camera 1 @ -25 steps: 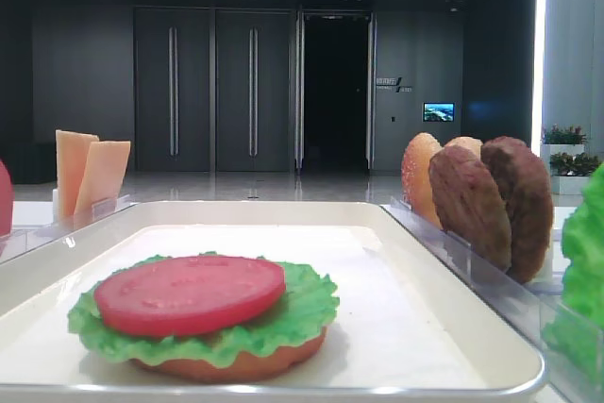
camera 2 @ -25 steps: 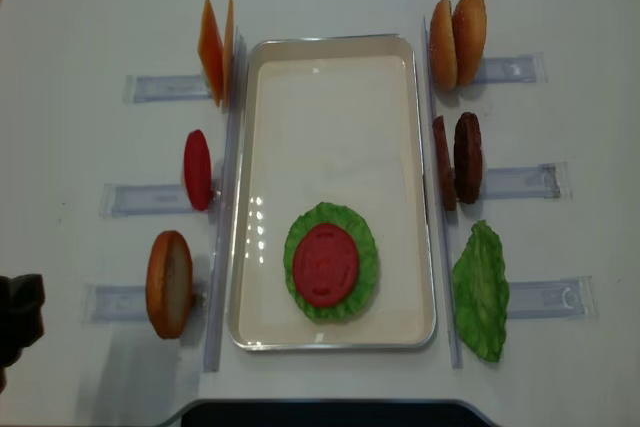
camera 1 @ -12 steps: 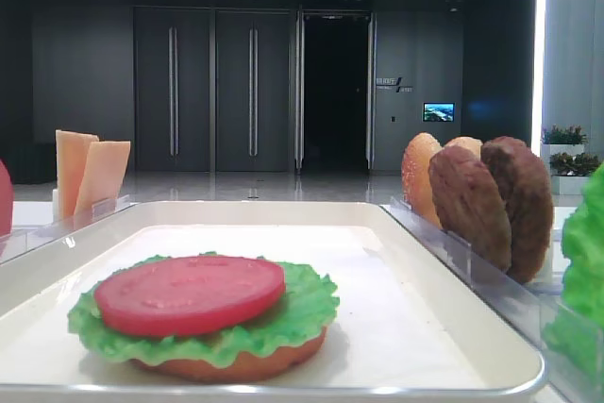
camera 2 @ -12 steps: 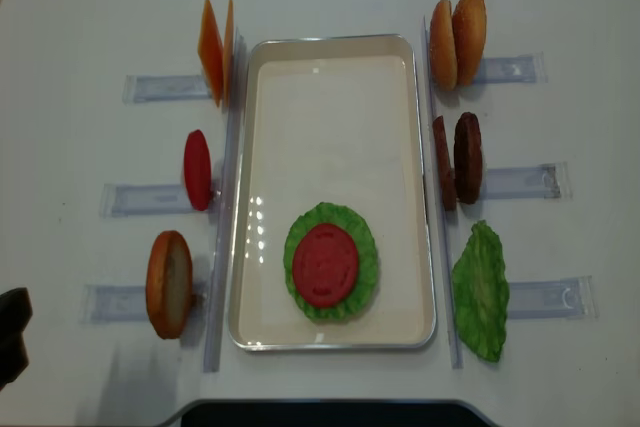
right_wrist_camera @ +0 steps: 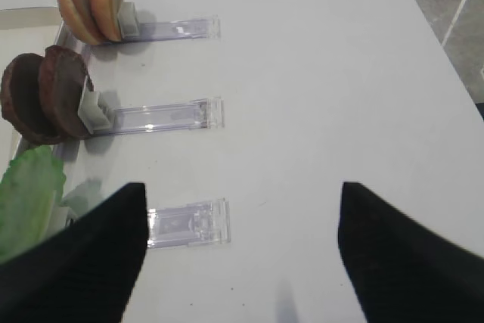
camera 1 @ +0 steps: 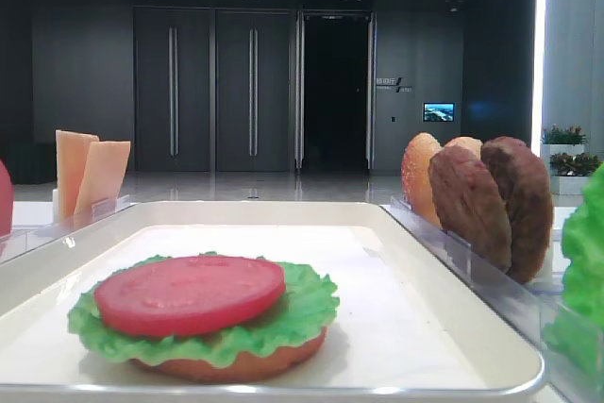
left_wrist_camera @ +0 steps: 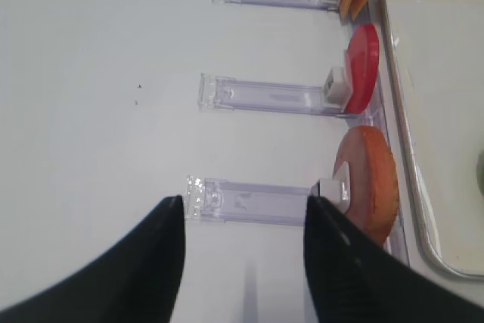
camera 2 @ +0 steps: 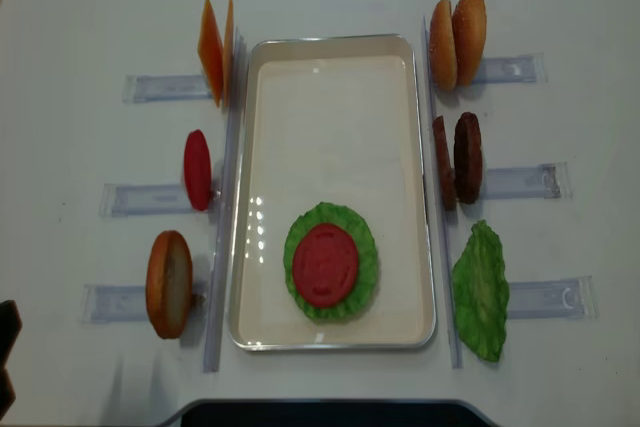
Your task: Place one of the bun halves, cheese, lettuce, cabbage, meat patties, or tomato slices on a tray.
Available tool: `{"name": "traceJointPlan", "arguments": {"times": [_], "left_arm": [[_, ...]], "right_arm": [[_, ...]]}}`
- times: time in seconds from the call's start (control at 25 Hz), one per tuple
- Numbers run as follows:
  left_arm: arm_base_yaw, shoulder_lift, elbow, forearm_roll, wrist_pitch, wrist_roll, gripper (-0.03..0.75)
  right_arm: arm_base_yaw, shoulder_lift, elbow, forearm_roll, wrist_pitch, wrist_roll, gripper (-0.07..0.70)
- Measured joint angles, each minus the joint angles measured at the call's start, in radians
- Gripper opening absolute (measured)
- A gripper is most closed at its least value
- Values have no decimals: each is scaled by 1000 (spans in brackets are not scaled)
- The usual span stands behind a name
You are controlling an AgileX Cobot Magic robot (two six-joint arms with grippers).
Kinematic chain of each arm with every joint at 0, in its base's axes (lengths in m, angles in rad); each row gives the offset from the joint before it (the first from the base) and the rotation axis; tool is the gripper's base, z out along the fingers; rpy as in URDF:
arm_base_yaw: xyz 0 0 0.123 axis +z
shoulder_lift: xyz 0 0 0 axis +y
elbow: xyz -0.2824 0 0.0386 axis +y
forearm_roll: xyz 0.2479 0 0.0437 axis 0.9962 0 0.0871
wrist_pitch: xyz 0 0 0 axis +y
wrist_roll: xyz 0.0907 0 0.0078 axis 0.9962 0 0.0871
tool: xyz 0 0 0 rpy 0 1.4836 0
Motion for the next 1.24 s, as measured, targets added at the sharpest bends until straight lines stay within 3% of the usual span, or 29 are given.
{"name": "traceJointPlan", "arguments": {"times": [0.44,1.24], "left_arm": [[0,-152,8,-1,35,2,370],[0,-153,20,-19,39,27,323]], "right_arm": [[0,0,0,0,0,0,528],[0,0,0,0,0,0,528]]}}
